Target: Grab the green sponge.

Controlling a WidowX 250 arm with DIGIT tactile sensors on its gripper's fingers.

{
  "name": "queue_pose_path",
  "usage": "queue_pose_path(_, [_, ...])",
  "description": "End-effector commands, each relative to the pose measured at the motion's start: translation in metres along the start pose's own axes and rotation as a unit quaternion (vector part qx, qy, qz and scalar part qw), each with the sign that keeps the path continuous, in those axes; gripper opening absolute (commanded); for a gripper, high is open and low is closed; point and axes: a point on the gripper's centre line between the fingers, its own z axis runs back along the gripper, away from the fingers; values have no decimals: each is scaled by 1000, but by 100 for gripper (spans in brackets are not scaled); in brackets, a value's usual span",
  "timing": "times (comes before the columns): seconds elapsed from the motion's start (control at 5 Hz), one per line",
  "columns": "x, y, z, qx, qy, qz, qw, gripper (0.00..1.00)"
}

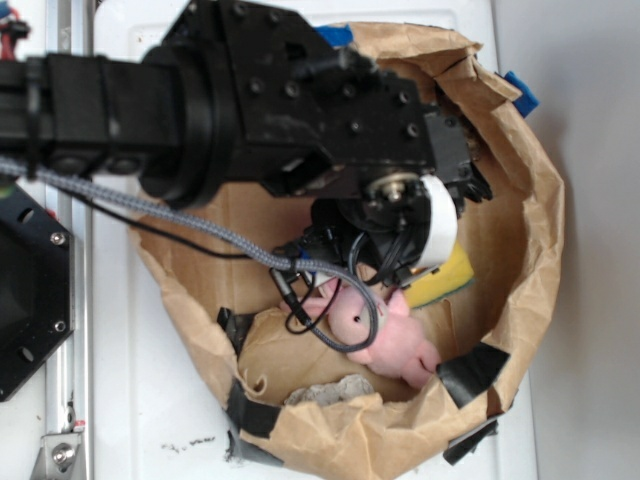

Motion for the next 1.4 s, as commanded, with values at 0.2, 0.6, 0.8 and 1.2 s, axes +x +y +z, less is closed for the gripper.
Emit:
queue_pose_path(0.2, [28,2,8,21,-25,-48,998,100])
queue_pose_path(0.6, [28,9,0,33,-13,-55,998,100])
queue_pose_path(0.8, [26,12,-3,31,-10,-53,998,100])
queue_pose_path(1.2, [19,18,8,33,-20,-44,998,100])
